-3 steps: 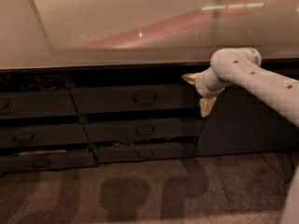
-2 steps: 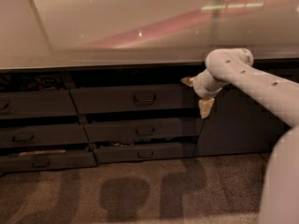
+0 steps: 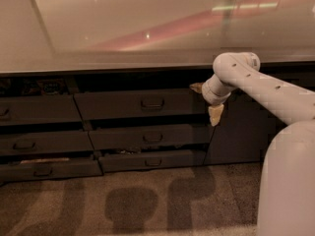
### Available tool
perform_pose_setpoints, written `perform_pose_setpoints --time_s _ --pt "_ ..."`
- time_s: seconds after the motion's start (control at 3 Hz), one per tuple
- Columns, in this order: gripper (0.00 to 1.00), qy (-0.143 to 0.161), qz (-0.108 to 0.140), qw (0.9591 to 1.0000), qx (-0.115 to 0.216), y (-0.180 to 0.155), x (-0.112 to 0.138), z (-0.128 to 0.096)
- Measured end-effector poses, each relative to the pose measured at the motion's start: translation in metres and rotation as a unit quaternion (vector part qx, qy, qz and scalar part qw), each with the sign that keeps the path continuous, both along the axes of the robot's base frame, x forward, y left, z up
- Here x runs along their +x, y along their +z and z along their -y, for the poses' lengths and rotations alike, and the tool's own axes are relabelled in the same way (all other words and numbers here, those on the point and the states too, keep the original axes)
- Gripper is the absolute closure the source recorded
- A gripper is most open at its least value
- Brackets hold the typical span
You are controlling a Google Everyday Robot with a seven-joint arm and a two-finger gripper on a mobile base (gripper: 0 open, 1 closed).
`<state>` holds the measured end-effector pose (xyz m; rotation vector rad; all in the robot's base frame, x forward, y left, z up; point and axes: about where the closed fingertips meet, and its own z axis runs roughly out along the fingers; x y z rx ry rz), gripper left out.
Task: Open top drawer
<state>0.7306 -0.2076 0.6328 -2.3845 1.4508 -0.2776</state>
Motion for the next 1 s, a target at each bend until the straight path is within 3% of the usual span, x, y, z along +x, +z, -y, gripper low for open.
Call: perform_pose_setpoints --time_s 0.33,1.0 --pt "0.03 0.001 -0.011 0.9999 0.002 -0.0072 0.0013 0.0007" --pt "0.45 0.001 -0.011 0.9999 0.002 -0.0072 0.0013 0.0006"
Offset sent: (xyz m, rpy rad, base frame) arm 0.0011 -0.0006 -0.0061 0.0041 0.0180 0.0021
